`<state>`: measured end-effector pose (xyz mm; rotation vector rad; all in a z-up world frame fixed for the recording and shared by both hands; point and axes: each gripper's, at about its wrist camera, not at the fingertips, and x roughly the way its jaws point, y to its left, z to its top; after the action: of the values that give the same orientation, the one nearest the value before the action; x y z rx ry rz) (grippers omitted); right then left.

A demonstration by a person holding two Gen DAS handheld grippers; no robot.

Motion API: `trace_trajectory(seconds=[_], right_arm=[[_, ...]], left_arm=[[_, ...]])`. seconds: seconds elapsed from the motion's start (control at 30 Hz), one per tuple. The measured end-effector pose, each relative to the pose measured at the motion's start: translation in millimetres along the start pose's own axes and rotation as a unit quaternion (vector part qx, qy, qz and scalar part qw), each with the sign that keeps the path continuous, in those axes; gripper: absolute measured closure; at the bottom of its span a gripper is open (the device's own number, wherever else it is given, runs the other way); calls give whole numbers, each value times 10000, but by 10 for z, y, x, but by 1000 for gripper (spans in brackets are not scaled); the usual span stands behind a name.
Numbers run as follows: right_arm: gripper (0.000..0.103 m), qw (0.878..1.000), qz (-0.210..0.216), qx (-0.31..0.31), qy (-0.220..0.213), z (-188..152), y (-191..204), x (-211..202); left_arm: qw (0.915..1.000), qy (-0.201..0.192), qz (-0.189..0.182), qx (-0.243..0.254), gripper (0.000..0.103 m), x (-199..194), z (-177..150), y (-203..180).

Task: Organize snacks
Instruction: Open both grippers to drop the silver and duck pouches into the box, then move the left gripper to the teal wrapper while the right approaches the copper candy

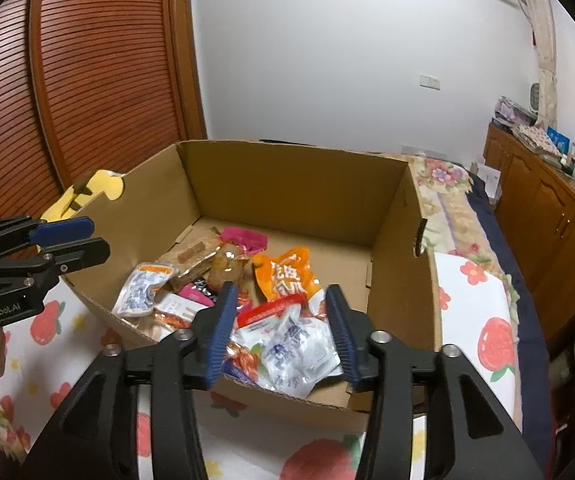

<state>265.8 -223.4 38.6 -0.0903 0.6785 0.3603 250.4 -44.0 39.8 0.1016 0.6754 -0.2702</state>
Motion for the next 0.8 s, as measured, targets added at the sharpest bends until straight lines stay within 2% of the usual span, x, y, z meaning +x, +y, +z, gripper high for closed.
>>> trace_trajectory(seconds=[0.03,0.17,0.4,0.53,0.6,0.67,0.73,0.8], right_arm=[[45,10000,-12,-25,-16,-3,16,-6],[45,9999,10,-68,-115,-21,59,-84],[45,9986,153,-64,-505,-60,110,-487],[45,9973,202,-120,-702,-103,162,-721],[44,9968,209,-165,-749,-148,175,-804],[42,9968,187,-194,-758,-208,177,-866],[37,9972,179,-191,-705,-285,161,-903],[30,9976,146,-193,-651,-361,147,-922]], left_arm=[[10000,4,-9,-10,62,-6,-7,5],[10000,-14,-80,-58,59,-54,-35,10],[9998,-168,-35,60,52,-233,-116,-29],[9996,-272,-58,100,41,-348,-169,-30],[9994,-321,-42,104,26,-400,-211,-31],[9990,-448,-19,71,6,-455,-257,-25],[9985,-543,-30,45,0,-498,-312,-25],[9984,-555,-16,65,0,-511,-373,-32]])
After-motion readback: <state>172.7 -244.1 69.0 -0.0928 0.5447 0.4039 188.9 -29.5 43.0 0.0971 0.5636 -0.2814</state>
